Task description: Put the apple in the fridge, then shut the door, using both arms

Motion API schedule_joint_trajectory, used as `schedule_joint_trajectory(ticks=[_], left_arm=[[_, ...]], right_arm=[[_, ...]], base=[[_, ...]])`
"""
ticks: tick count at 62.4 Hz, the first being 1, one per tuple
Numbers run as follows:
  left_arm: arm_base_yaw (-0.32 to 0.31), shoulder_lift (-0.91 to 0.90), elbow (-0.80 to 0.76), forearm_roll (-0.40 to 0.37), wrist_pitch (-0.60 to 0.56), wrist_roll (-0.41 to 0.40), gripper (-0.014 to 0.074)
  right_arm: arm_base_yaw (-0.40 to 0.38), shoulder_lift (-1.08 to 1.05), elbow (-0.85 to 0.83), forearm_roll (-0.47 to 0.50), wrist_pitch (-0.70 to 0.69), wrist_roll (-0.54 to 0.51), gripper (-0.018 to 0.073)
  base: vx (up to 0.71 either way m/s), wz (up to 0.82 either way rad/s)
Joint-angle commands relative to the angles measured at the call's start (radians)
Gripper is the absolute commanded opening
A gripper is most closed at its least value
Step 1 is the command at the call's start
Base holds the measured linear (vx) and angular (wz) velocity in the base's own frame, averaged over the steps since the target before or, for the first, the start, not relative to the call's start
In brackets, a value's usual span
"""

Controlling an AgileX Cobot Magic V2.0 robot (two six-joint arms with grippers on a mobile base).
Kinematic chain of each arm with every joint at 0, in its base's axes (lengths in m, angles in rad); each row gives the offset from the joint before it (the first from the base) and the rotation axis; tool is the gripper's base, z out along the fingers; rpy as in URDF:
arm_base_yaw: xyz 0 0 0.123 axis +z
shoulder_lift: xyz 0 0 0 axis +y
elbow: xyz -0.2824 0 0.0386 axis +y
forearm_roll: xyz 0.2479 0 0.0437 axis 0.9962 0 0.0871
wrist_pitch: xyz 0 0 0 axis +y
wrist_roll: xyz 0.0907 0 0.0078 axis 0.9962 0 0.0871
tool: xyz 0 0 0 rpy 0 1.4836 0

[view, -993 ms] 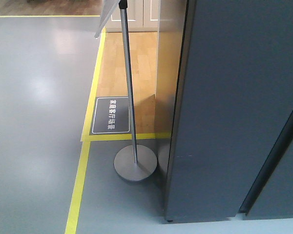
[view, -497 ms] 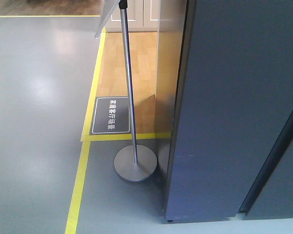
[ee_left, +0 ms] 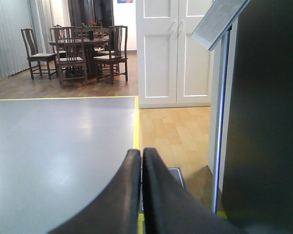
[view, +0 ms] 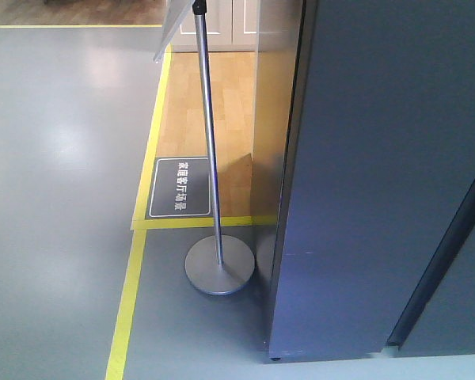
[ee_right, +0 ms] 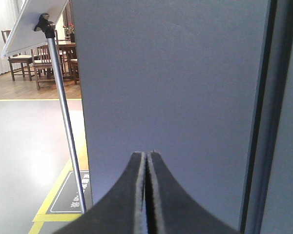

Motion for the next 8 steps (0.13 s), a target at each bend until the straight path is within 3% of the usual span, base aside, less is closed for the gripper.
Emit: schedule_joint_trajectory(ticks=[1,8], left_arm=[[-0.001,-0.016,0.022,0.0,-0.081,-0.011,-0.0006],[-0.001,-0.016,0.022,0.0,-0.081,-0.011,-0.0006]], right_arm=[[-0.003,-0.014,0.014,0.0,-0.075,-0.011,-0.0003],[-0.003,-0.014,0.014,0.0,-0.075,-0.011,-0.0003]], base=[[0.0,0.0],[0.0,0.0]])
